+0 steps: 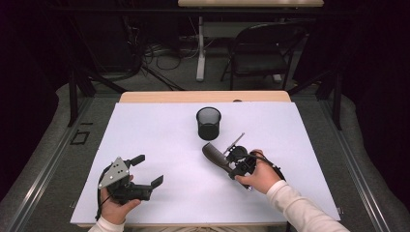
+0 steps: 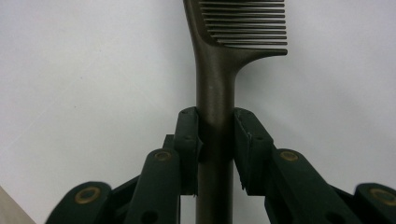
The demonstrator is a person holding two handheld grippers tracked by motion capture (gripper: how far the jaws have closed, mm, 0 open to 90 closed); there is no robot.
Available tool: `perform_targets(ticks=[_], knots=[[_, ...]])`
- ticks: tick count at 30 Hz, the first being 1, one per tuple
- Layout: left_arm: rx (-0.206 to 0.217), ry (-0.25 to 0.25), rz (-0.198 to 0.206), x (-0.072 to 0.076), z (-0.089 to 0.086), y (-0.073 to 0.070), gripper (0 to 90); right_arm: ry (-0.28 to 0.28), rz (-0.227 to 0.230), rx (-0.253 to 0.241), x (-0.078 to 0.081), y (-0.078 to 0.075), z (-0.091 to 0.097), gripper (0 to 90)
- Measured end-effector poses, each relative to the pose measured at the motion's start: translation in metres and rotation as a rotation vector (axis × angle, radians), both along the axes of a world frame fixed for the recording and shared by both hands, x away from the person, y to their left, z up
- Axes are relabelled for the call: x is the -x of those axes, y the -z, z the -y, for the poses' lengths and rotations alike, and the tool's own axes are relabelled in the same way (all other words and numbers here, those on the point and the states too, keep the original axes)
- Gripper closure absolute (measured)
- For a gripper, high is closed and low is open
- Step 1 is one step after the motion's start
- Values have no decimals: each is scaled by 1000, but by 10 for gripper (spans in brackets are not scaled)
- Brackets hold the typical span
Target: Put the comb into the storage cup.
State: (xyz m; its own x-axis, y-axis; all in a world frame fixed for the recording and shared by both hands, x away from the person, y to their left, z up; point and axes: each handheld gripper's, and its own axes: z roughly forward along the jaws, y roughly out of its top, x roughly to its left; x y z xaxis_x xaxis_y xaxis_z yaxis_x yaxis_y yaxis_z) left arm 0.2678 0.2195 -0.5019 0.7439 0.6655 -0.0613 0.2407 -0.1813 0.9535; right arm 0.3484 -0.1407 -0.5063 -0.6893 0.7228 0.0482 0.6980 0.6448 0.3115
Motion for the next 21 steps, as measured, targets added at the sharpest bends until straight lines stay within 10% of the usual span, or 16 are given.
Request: perform_targets(ticks=[21], knots=[[1,-5,-3,0,0,0,34,-19,91,-87,4,-15,2,727]])
